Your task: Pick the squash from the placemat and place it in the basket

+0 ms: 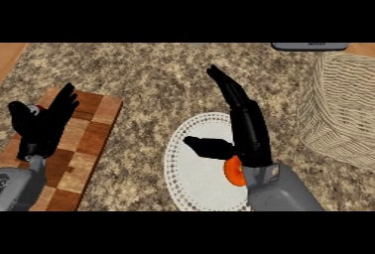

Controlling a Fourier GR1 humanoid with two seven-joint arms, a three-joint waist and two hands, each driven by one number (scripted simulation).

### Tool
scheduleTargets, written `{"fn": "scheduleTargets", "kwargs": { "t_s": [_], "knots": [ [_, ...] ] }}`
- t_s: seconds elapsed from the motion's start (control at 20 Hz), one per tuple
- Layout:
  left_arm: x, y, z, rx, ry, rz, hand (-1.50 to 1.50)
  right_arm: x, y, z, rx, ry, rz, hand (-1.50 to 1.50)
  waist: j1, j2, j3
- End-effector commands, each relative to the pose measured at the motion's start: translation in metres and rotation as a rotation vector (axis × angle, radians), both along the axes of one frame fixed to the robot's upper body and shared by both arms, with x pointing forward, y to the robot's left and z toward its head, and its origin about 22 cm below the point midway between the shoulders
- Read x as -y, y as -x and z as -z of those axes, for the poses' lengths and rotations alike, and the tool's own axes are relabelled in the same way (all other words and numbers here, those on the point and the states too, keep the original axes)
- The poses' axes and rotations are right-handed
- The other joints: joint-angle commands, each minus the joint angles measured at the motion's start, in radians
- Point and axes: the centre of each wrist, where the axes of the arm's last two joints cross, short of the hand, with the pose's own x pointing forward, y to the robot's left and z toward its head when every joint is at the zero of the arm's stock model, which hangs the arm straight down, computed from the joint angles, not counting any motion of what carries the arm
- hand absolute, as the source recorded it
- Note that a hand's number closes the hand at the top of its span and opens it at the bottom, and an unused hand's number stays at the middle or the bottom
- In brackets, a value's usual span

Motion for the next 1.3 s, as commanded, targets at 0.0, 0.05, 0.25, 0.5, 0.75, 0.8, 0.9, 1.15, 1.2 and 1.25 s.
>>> {"fn": "scheduleTargets", "kwargs": {
  "t_s": [0.0, 0.05, 0.25, 0.5, 0.75, 0.8, 0.9, 1.15, 1.2, 1.25],
  "knots": [
    [-0.013, 0.000, -0.003, -0.004, 0.011, -0.017, 0.00, -0.014, -0.008, -0.032, -0.162, 0.146, 0.120, -1.50, -0.007, -0.006, -0.003],
    [-0.009, -0.001, -0.006, -0.018, 0.001, -0.037, 0.00, -0.001, -0.012, -0.033, -0.213, 0.218, 0.169, -1.50, -0.018, -0.013, -0.003],
    [-0.015, 0.007, 0.006, -0.037, -0.004, -0.041, 0.00, 0.017, -0.029, -0.057, -0.286, 0.493, 0.380, -1.50, -0.038, -0.023, -0.009],
    [-0.008, 0.007, 0.004, -0.027, 0.003, -0.012, 0.00, 0.016, -0.019, -0.132, -0.415, 0.546, 0.466, -1.50, -0.022, -0.010, -0.001],
    [-0.001, 0.002, -0.002, -0.011, 0.005, -0.044, 0.00, 0.030, -0.014, -0.146, -0.600, 0.570, 0.288, -1.50, -0.041, -0.012, 0.001],
    [-0.006, 0.016, 0.011, -0.033, 0.019, -0.027, 0.00, 0.033, -0.013, -0.140, -0.642, 0.574, 0.279, -1.50, -0.029, -0.013, 0.001],
    [-0.017, 0.005, -0.008, -0.017, 0.004, -0.054, 0.00, 0.034, -0.002, -0.147, -0.649, 0.562, 0.264, -1.50, -0.041, -0.016, 0.001],
    [-0.010, 0.014, 0.009, -0.025, 0.003, -0.066, 0.00, 0.056, 0.033, -0.151, -0.654, 0.473, 0.186, -1.50, -0.050, -0.015, 0.002],
    [-0.017, 0.019, 0.005, -0.016, 0.006, -0.041, 0.00, 0.074, 0.039, -0.159, -0.630, 0.417, 0.211, -1.50, -0.039, -0.012, 0.003],
    [-0.014, 0.013, 0.003, -0.013, 0.031, -0.043, 0.00, 0.081, 0.053, -0.152, -0.620, 0.418, 0.191, -1.50, -0.051, -0.010, 0.003]
  ]
}}
